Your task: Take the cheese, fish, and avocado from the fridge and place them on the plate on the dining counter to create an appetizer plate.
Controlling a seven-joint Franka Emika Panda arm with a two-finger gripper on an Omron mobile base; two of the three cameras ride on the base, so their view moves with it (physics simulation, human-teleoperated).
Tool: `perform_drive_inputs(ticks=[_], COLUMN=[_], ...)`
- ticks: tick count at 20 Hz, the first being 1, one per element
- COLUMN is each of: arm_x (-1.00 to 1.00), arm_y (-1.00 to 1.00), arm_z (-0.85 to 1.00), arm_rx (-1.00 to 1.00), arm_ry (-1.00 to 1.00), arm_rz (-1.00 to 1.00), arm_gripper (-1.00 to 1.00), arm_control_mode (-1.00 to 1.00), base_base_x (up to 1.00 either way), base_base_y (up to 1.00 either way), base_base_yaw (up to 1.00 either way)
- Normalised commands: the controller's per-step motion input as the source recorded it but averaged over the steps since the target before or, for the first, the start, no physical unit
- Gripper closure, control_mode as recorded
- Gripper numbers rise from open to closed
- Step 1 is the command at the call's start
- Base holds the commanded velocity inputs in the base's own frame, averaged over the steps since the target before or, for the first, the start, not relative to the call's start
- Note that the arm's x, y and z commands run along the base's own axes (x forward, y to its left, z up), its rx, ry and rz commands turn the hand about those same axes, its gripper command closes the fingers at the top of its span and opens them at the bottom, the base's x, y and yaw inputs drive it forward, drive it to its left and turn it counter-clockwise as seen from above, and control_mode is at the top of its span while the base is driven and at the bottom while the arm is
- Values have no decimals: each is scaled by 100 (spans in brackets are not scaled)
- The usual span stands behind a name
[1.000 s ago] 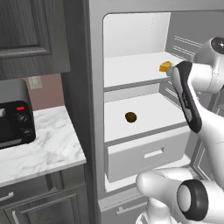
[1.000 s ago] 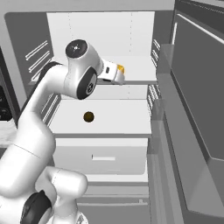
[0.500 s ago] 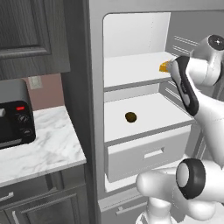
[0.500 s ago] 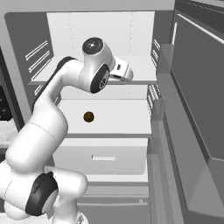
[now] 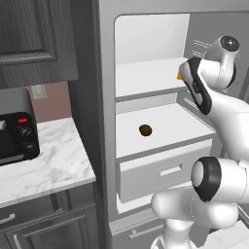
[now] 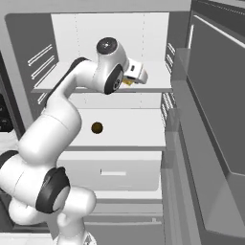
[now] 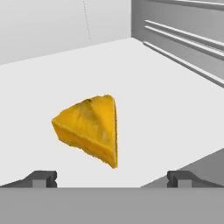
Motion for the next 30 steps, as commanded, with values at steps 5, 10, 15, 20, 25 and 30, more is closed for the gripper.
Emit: perform_drive_inputs(ticks=[5,10,15,20,25,30], arm_x=[39,37,35,33,8,0], arm_y=[0,0,0,0,0,10], arm_z=[-3,-10,-15,-21,-36,-65], arm_rx=[0,0,0,0,0,-4], arm_ry=[0,0,0,0,0,0], arm_rz=[2,9,11,9,5,0], arm_gripper=[-100,-100,-100,-100,-100,100], arm_control_mode=[-100,-100,-100,-100,-100,-100], base_base_x=[0,0,0,0,0,0], base_base_y=[0,0,0,0,0,0], base_base_yaw=[0,0,0,0,0,0])
